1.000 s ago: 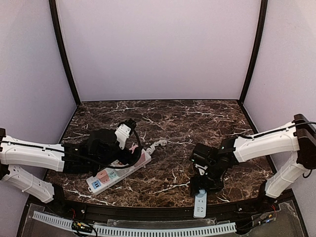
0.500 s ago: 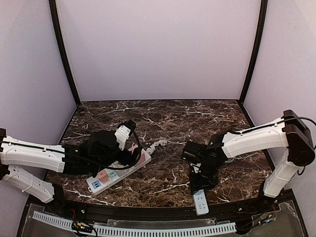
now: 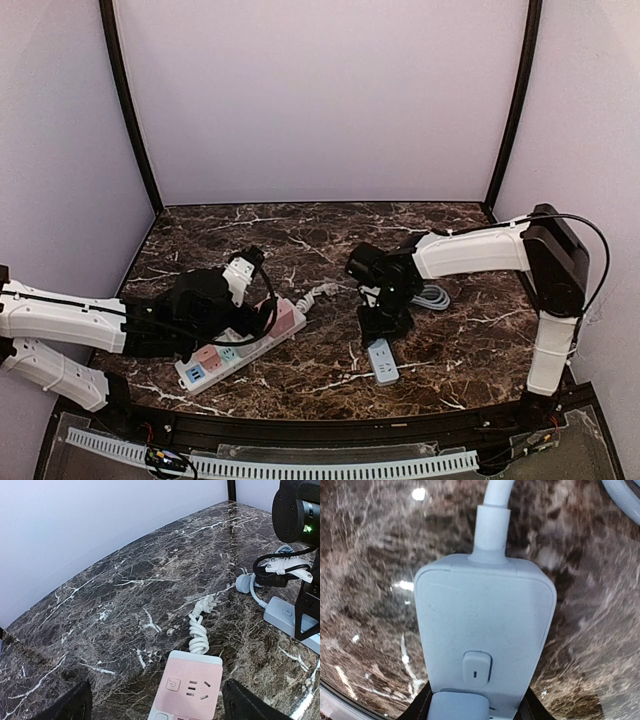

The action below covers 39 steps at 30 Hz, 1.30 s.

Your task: Insert the plug

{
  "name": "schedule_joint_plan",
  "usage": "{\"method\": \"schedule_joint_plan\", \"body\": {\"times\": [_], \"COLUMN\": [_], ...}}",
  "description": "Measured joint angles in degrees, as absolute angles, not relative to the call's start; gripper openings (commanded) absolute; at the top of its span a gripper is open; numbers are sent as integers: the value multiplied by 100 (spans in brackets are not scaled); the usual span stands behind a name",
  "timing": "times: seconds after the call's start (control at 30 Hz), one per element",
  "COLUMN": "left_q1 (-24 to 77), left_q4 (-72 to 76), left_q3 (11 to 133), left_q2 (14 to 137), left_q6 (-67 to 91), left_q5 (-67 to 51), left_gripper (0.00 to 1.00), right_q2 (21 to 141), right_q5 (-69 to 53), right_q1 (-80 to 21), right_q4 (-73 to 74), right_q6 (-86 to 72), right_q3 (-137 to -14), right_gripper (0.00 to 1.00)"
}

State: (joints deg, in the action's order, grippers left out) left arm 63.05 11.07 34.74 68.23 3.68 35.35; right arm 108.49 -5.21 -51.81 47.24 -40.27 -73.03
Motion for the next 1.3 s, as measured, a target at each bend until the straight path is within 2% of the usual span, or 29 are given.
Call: {"method": "schedule_joint_plan", "body": {"times": [0.2,0.33,0.4,0.6,0.8,0.97,1.07,1.17,1.3], "left_q1": [6165,6093,6051,5780,5218,4403,3892,3262,2329], "left_q4": [1107,1105,1103,1022,832,611,556,537,679], "left_q3": [3428,3422,3422,3424,3516,3706,3717,3697,3415], "left_q2": [6702,6678,6670,6504,6180,5813,5561,5374,5264], "left_q6": [373,373,370,370,355,272,204,215,325], "left_q5": [3704,3778,3815,3841,3804,3798,3900,3962,3955], "left_gripper": [90,90,89,89,89,89,93,98,95], "right_q2": [11201,11262,11246,10932,9758,8101,7400,7087,7063], "right_q5": [-108,268,377,591,1061,1806,2390,2980,3833], "right_q1": [-4925,-4783,-4744,-4735,-4735,-4737,-4737,-4735,-4672], "right_q4": [4447,4053,3953,3922,3487,1811,851,215,-56], "right_q6": [-3695,-3522,-3433,-3341,-3044,-2477,-1940,-1422,-1205], "right_q3": [-7854,-8108,-8143,-8143,-8007,-6967,-6195,-5590,-5188], "right_gripper": [65,93,98,99,99,99,99,99,99]}}
